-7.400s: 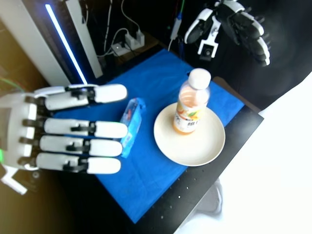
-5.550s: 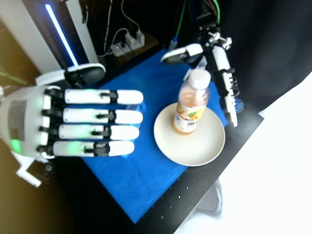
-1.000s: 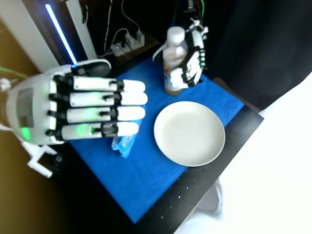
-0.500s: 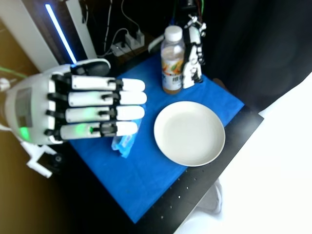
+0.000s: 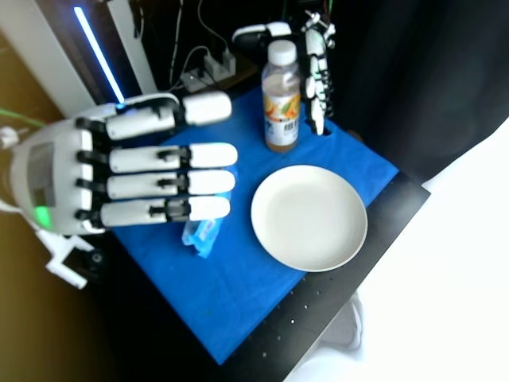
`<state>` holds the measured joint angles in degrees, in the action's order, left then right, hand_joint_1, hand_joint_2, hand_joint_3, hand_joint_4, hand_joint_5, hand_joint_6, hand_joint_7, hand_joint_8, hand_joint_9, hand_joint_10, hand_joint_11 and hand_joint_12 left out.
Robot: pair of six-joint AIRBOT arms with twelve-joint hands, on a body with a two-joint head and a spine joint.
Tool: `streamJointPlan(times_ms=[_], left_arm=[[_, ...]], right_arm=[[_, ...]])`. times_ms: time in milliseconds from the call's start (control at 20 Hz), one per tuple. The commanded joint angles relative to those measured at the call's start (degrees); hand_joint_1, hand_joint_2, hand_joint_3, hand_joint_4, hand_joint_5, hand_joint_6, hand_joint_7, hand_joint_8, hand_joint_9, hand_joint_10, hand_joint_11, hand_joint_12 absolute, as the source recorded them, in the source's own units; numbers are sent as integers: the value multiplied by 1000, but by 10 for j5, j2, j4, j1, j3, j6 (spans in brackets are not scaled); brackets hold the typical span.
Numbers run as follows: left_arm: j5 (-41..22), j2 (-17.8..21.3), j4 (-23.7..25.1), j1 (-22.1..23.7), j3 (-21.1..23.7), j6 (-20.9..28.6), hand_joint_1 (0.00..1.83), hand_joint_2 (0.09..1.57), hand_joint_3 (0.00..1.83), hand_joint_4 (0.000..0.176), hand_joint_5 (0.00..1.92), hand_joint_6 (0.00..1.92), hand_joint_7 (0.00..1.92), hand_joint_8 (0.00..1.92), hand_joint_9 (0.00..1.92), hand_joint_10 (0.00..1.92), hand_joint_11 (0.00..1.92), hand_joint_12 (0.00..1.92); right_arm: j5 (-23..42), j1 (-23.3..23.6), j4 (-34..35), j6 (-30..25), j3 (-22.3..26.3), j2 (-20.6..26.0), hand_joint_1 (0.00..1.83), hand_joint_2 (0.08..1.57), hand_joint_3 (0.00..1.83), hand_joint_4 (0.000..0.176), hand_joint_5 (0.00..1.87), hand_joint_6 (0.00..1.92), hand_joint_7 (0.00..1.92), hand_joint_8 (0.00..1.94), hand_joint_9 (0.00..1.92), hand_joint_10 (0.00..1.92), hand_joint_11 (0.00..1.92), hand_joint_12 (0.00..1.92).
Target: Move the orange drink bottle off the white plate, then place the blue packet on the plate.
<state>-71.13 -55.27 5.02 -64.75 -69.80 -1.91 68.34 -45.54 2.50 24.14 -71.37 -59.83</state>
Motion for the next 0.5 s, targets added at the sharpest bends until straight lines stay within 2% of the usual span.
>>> streamJointPlan(times_ms=[0, 150, 250, 300, 350, 400, 450], left_arm=[[-72, 6, -31, 0, 2, -1, 570, 790, 12, 176, 0, 0, 0, 0, 0, 0, 0, 0], [-76, 10, -57, -10, -5, -9, 588, 755, 0, 176, 0, 0, 0, 0, 0, 0, 0, 0], [-78, 12, -75, -14, -8, -21, 650, 714, 0, 176, 0, 0, 0, 0, 0, 0, 0, 0], [-78, 12, -79, -15, -10, -23, 674, 692, 0, 176, 0, 0, 0, 0, 0, 0, 0, 0], [-78, 12, -81, -16, -11, -24, 691, 672, 0, 176, 0, 0, 0, 0, 0, 0, 0, 0], [-80, 12, -86, -18, -11, -25, 708, 653, 0, 176, 0, 0, 0, 0, 0, 0, 0, 0], [-82, 12, -88, -18, -11, -26, 717, 657, 0, 176, 0, 0, 0, 0, 0, 0, 0, 0]], right_arm=[[45, 9, 2, -3, -2, -1, 730, 795, 0, 176, 0, 0, 0, 0, 130, 4, 0, 1146], [30, 12, -6, -10, -10, -1, 692, 601, 0, 176, 0, 0, 36, 3, 126, 2, 0, 1076], [9, 20, -29, -29, -20, -2, 662, 593, 0, 176, 0, 0, 36, 4, 107, 2, 0, 989], [-18, 32, -45, -32, -25, -2, 650, 553, 0, 176, 0, 0, 76, 1, 161, 11, 16, 1221], [-35, 42, -59, -32, -27, -2, 643, 559, 4, 176, 0, 0, 44, 6, 208, 26, 140, 1322], [-60, 55, -87, -35, -32, -2, 658, 575, 3, 176, 0, 0, 8, 0, 231, 23, 217, 1333], [-80, 69, -115, -51, -38, -3, 654, 584, 5, 176, 0, 0, 9, 2, 171, 10, 61, 1271]])
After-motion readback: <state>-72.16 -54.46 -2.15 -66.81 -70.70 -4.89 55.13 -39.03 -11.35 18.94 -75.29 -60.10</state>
